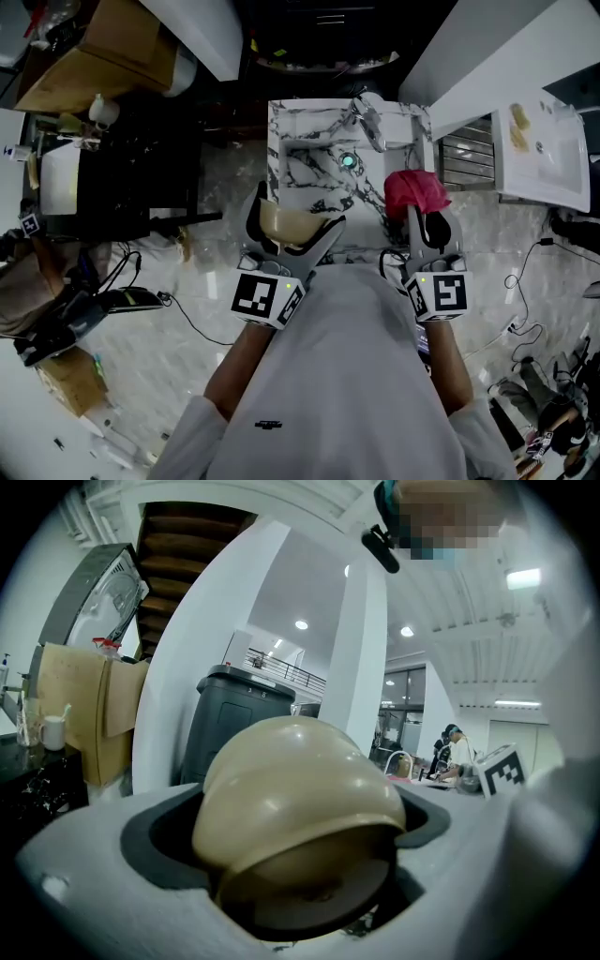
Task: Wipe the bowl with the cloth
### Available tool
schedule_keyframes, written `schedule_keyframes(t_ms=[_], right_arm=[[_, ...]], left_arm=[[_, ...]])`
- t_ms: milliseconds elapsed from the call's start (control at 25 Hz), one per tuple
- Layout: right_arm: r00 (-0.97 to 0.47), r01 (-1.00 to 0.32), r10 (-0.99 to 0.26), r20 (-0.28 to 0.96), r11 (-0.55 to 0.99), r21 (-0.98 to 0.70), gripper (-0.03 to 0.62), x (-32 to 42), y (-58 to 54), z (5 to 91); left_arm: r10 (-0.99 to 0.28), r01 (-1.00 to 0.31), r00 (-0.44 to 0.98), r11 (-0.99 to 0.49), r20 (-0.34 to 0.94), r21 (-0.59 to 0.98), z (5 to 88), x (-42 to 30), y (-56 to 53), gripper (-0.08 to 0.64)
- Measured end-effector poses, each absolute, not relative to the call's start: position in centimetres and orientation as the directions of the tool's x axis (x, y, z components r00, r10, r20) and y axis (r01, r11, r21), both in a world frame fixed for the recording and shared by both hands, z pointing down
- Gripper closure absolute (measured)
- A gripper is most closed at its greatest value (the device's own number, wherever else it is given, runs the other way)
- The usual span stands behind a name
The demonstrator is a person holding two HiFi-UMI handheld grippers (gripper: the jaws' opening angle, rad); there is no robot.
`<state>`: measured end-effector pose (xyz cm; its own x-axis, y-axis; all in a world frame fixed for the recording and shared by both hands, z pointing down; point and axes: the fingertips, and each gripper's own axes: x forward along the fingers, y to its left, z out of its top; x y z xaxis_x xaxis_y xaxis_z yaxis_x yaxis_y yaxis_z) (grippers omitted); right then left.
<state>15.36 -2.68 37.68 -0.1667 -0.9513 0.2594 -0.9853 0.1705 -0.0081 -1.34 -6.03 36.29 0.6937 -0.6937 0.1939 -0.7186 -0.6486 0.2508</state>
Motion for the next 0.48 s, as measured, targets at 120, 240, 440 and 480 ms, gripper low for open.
schedule_keyframes(t_ms=[120,240,440,480], right_arm=[[-0.208,-0.977,-0.943,0.261,0.214,-0.004,0.526,15.1,-2.8,38.0],[-0.258,-0.963,-0.923,0.286,0.271,0.005,0.526,14.4,-2.3,38.4],[-0.302,-0.946,-0.910,0.283,0.324,0.032,0.526,13.4,-1.9,38.5],[-0.306,-0.943,-0.908,0.286,0.329,0.037,0.526,13.2,-1.8,38.6]], left_arm=[[-0.677,-0.701,0.712,-0.671,0.185,0.242,36.1,-1.1,-6.2,-0.018],[-0.673,-0.700,0.714,-0.672,0.196,0.242,36.3,-1.2,-6.0,-0.018],[-0.679,-0.711,0.702,-0.653,0.214,0.261,37.0,-1.3,-5.9,-0.018],[-0.677,-0.710,0.703,-0.654,0.215,0.263,37.0,-1.2,-5.8,-0.018]])
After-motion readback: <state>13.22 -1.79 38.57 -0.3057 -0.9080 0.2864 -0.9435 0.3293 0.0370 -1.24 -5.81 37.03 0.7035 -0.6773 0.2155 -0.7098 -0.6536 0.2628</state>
